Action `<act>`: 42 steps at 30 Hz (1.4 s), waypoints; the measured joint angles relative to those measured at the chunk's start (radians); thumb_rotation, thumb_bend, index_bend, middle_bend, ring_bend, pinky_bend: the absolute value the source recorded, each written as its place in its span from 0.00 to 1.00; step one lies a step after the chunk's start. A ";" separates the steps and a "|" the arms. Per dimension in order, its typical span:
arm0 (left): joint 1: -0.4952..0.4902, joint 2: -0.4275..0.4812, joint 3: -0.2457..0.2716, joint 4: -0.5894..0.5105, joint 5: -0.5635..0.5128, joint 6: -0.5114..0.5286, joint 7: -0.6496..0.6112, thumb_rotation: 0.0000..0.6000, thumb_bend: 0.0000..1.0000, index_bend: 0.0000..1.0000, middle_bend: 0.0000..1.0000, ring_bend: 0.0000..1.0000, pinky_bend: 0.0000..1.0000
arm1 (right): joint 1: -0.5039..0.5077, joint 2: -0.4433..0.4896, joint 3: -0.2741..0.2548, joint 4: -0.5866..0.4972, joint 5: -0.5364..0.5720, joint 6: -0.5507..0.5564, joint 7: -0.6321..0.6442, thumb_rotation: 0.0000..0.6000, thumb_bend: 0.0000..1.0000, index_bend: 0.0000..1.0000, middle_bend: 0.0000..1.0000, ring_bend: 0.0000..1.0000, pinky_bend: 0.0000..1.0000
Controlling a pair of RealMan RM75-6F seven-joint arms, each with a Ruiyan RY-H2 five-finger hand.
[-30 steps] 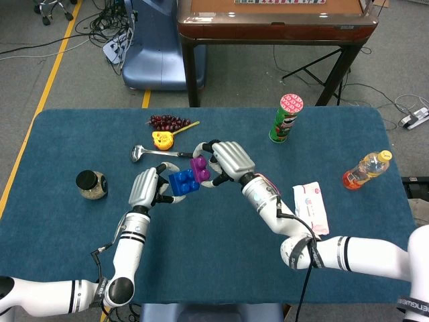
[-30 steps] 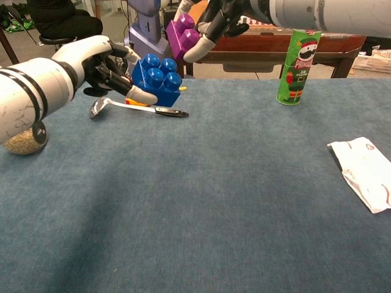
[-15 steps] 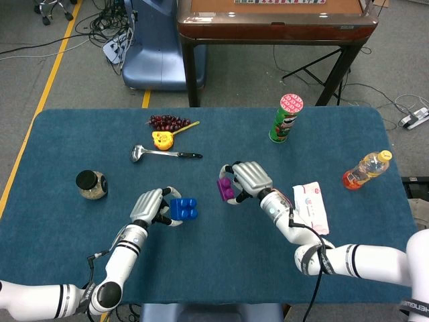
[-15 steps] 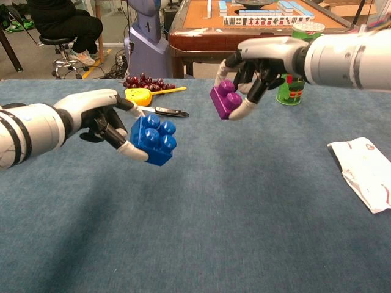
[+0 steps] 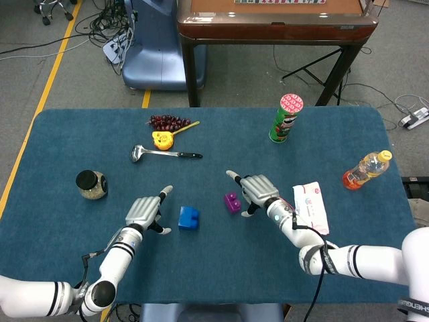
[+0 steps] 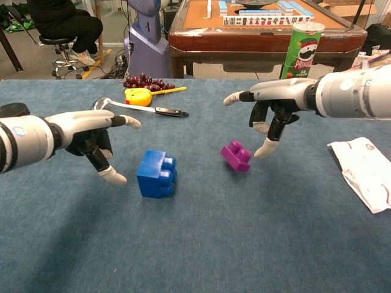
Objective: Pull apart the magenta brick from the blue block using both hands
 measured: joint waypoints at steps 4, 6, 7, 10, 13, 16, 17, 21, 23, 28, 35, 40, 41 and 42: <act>0.029 0.048 0.019 -0.043 0.023 0.066 -0.004 1.00 0.00 0.00 0.75 0.83 1.00 | -0.032 0.081 -0.007 -0.066 -0.021 0.029 0.013 1.00 0.00 0.00 0.64 0.64 0.85; 0.053 0.070 0.032 -0.059 0.050 0.098 -0.017 1.00 0.00 0.00 0.65 0.74 0.99 | -0.055 0.132 -0.012 -0.106 -0.033 0.050 0.021 1.00 0.00 0.03 0.59 0.57 0.80; 0.068 0.082 0.042 -0.064 0.073 0.116 -0.027 1.00 0.00 0.00 0.60 0.69 0.97 | -0.066 0.156 -0.014 -0.125 -0.038 0.058 0.026 1.00 0.00 0.08 0.56 0.53 0.75; 0.107 0.106 0.065 -0.064 0.149 0.153 -0.053 1.00 0.00 0.05 0.56 0.64 0.94 | -0.110 0.242 -0.019 -0.189 -0.065 0.081 0.059 1.00 0.00 0.23 0.48 0.43 0.63; 0.150 0.122 0.097 -0.037 0.266 0.211 -0.092 1.00 0.00 0.14 0.56 0.60 0.92 | -0.168 0.333 -0.030 -0.243 -0.126 0.112 0.094 1.00 0.00 0.24 0.43 0.36 0.52; 0.206 0.147 0.133 0.015 0.414 0.268 -0.156 1.00 0.00 0.17 0.54 0.55 0.89 | -0.230 0.401 -0.055 -0.281 -0.205 0.183 0.093 1.00 0.00 0.24 0.40 0.34 0.44; 0.225 0.158 0.144 0.032 0.457 0.283 -0.185 1.00 0.00 0.17 0.54 0.54 0.88 | -0.253 0.415 -0.064 -0.292 -0.229 0.211 0.090 1.00 0.00 0.24 0.40 0.34 0.43; 0.309 0.224 0.186 0.099 0.599 0.339 -0.322 1.00 0.00 0.21 0.51 0.52 0.86 | -0.372 0.480 -0.108 -0.331 -0.346 0.346 0.089 1.00 0.00 0.25 0.40 0.34 0.41; 0.349 0.257 0.209 0.140 0.669 0.369 -0.371 1.00 0.00 0.22 0.51 0.52 0.85 | -0.441 0.508 -0.131 -0.342 -0.410 0.417 0.099 1.00 0.00 0.26 0.40 0.34 0.41; 0.450 0.334 0.251 0.207 0.762 0.430 -0.432 1.00 0.00 0.23 0.51 0.50 0.82 | -0.602 0.549 -0.183 -0.341 -0.562 0.570 0.164 1.00 0.00 0.28 0.40 0.33 0.41; 0.534 0.367 0.269 0.191 0.804 0.459 -0.470 1.00 0.00 0.25 0.50 0.50 0.80 | -0.764 0.563 -0.226 -0.288 -0.694 0.707 0.296 1.00 0.00 0.29 0.40 0.34 0.41; 0.586 0.368 0.249 0.184 0.799 0.485 -0.480 1.00 0.00 0.26 0.50 0.50 0.79 | -0.846 0.556 -0.232 -0.241 -0.755 0.771 0.345 1.00 0.00 0.29 0.40 0.34 0.41; 0.592 0.370 0.246 0.180 0.798 0.487 -0.484 1.00 0.00 0.26 0.50 0.50 0.79 | -0.857 0.555 -0.230 -0.236 -0.764 0.781 0.350 1.00 0.00 0.30 0.40 0.34 0.41; 0.598 0.372 0.244 0.175 0.800 0.487 -0.489 1.00 0.00 0.26 0.50 0.50 0.79 | -0.868 0.553 -0.227 -0.229 -0.774 0.791 0.355 1.00 0.00 0.30 0.40 0.34 0.41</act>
